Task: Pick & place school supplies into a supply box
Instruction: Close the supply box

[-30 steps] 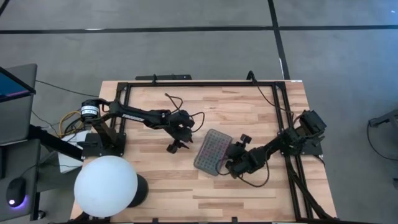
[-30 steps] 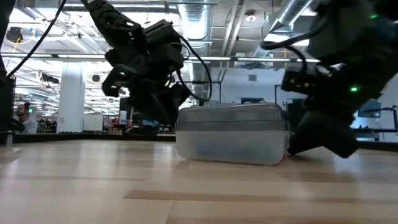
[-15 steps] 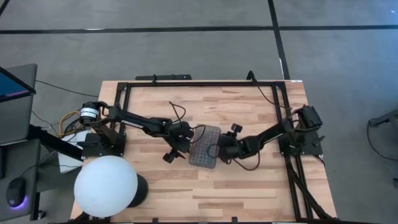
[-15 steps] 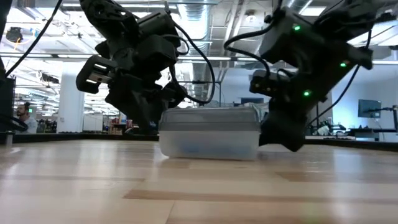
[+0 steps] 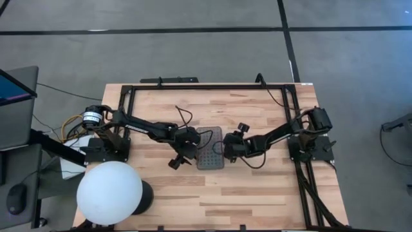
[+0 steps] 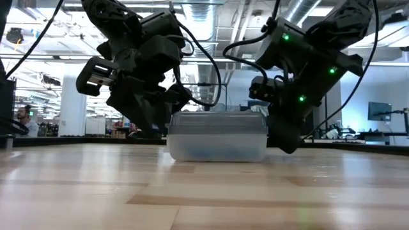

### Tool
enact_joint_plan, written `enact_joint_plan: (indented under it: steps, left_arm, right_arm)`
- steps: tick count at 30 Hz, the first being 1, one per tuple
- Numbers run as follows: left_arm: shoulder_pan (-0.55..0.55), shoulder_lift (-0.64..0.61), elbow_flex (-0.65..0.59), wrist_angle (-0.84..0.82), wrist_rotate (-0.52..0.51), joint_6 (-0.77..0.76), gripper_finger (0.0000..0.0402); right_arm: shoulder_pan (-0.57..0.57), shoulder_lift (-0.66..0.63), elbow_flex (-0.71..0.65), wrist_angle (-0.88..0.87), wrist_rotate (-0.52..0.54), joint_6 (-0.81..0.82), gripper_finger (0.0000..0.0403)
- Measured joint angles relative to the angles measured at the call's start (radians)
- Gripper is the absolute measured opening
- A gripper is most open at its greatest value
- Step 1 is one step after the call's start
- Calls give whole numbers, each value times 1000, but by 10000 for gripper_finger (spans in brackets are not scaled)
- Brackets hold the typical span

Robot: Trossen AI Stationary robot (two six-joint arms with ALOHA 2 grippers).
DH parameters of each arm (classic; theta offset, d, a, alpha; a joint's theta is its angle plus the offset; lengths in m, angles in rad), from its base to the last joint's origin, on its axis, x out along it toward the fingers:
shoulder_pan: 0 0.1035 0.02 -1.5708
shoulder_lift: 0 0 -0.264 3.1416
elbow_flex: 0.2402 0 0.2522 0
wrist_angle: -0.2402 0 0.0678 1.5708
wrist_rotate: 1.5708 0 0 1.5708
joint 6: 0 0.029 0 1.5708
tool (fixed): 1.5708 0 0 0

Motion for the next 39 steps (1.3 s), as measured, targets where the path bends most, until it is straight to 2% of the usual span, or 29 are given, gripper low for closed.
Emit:
enact_joint_plan:
  steps: [2, 6, 11, 17, 22, 26, 34, 39]
  left_arm:
    - [0, -1, 0, -16, -40, 0, 160]
    - [17, -6, 0, -55, -183, -8, 160]
    - [44, -15, 0, -48, -209, -24, 160]
    - [52, -93, 0, -55, -370, -63, 160]
    - [41, -195, 0, 32, -377, -104, 160]
    - [16, -215, 0, 131, -357, -153, 160]
    - [-46, -73, 0, 344, -385, -186, 160]
    - [-43, -13, 0, 386, -388, -226, 160]
  right_arm:
    - [6, 0, 0, -4, -7, 7, 85]
    - [29, 0, 0, -6, -27, 18, 85]
    - [56, 0, 0, -56, -15, 61, 85]
    - [58, 0, 1, -208, 8, 210, 85]
    - [83, -1, 2, -284, 17, 297, 85]
    - [109, -1, 1, -293, 21, 329, 85]
    - [194, -5, 0, -323, 56, 403, 85]
    - [244, -31, 0, -344, 91, 442, 85]
